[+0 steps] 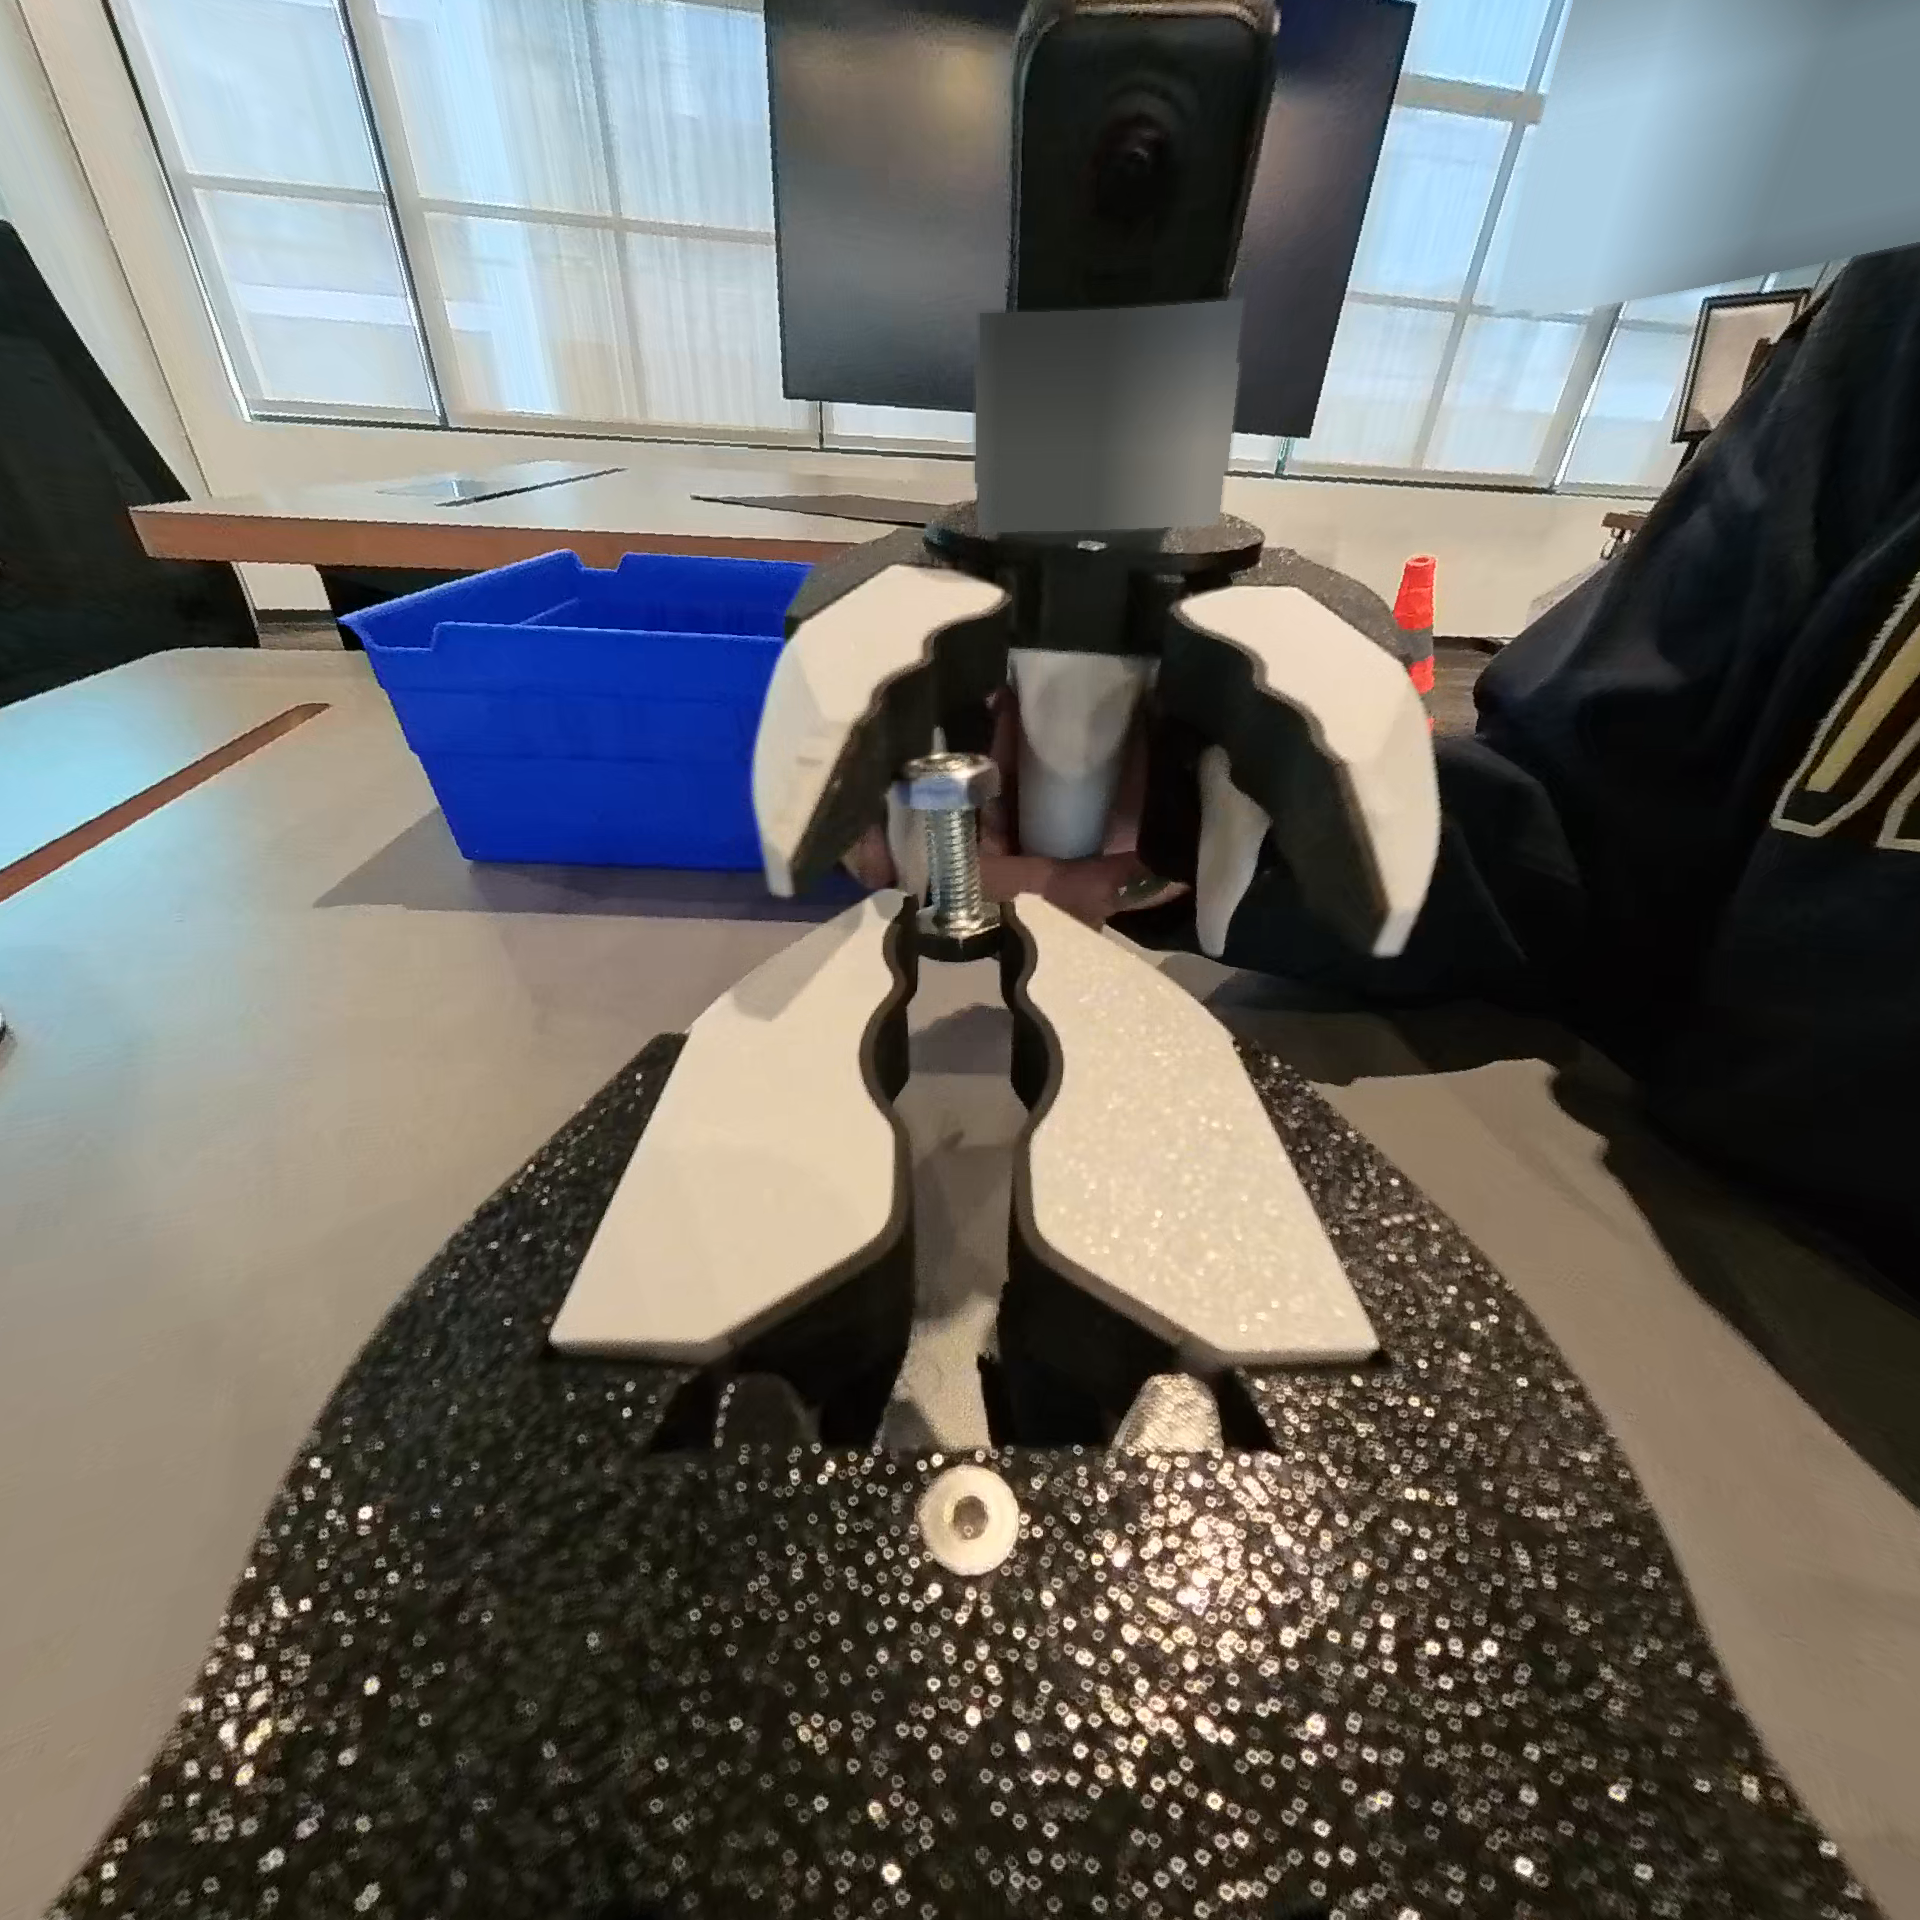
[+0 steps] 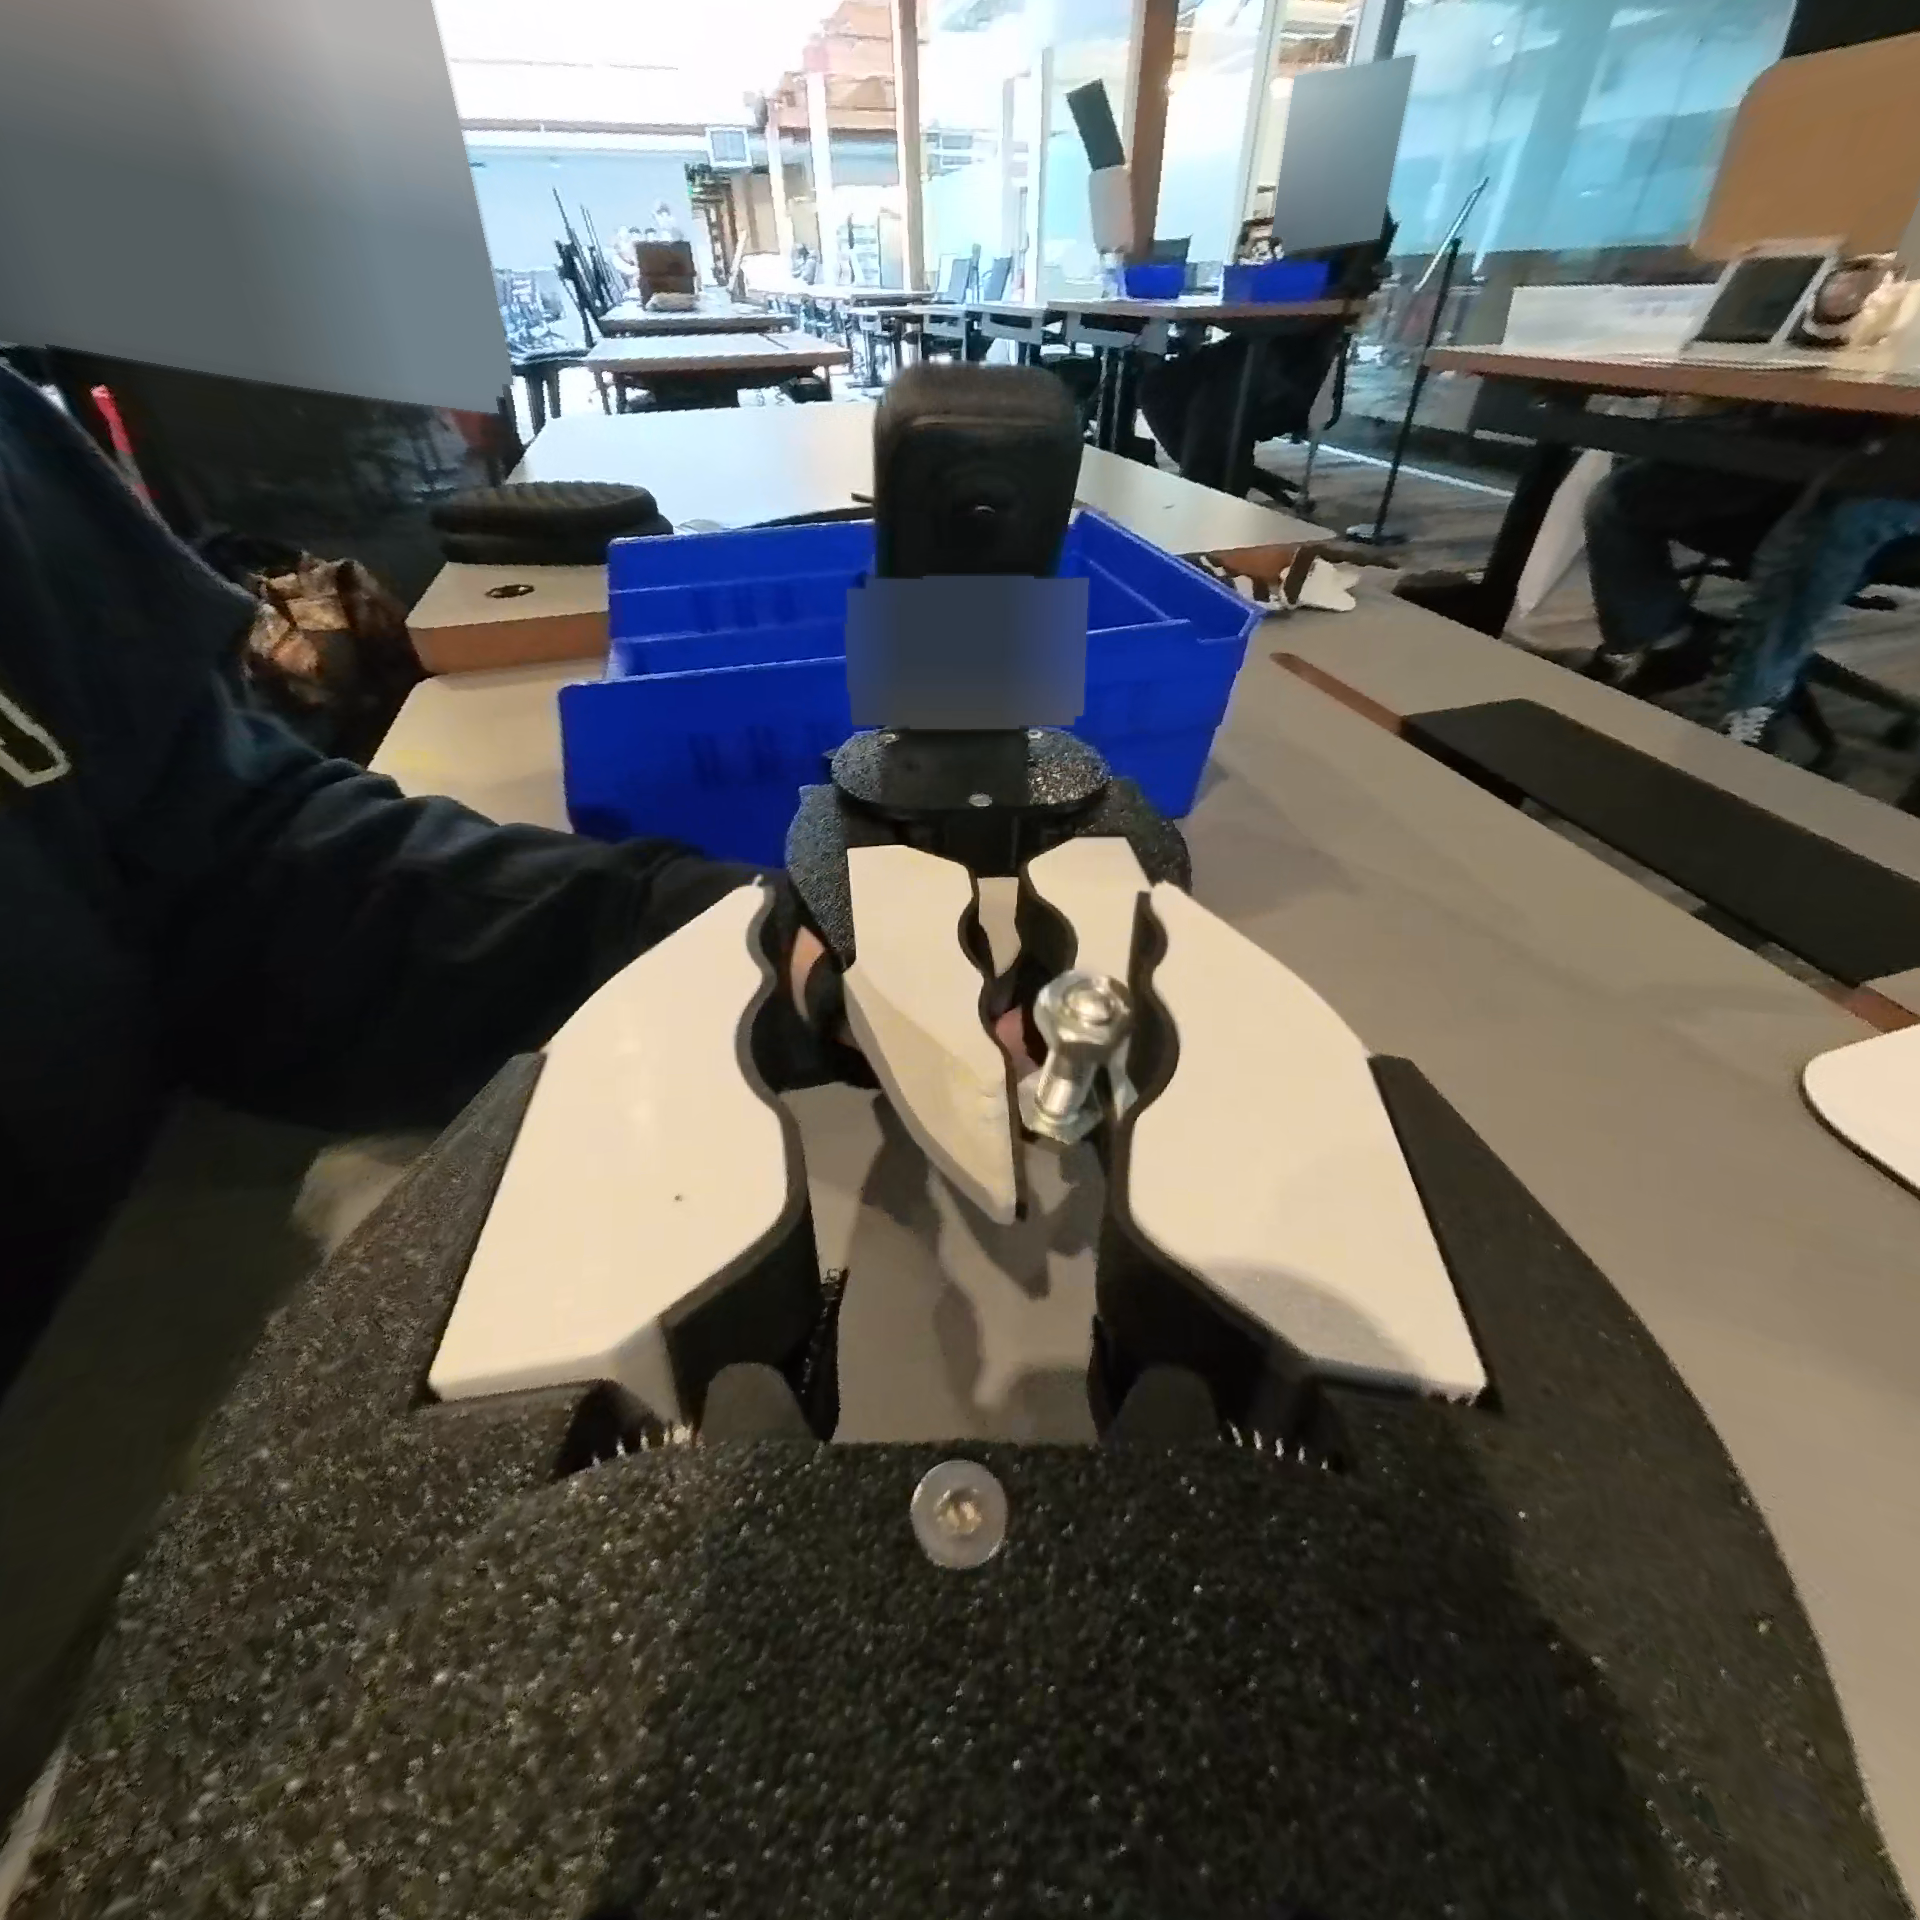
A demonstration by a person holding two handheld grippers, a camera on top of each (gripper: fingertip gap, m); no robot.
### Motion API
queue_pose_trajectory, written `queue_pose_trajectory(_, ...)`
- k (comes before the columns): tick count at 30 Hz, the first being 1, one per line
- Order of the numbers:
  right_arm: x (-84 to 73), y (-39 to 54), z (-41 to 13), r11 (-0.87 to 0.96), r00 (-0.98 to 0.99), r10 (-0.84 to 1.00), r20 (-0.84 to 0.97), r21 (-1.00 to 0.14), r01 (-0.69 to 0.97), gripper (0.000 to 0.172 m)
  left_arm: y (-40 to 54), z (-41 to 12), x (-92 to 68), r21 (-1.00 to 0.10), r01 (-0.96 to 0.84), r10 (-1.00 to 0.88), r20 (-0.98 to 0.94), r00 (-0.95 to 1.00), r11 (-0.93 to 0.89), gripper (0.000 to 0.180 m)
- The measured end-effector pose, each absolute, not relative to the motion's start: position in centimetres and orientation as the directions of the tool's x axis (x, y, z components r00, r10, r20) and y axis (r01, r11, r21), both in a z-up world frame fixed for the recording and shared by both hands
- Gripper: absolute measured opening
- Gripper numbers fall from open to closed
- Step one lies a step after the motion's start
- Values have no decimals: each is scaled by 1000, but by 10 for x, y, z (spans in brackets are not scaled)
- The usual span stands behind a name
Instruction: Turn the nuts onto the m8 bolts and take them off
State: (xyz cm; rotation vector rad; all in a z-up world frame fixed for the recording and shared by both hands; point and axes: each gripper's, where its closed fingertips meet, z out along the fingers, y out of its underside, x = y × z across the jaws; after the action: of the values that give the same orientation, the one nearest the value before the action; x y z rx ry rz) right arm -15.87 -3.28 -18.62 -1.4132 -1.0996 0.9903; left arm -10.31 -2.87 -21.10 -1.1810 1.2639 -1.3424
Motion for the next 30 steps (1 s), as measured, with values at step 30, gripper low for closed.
queue_pose_trajectory(30,-128,-26,-195,-67,346,938,-8,-985,157,16,-37,-214,-100,-999,-13,-985,47,-166,-46,14)
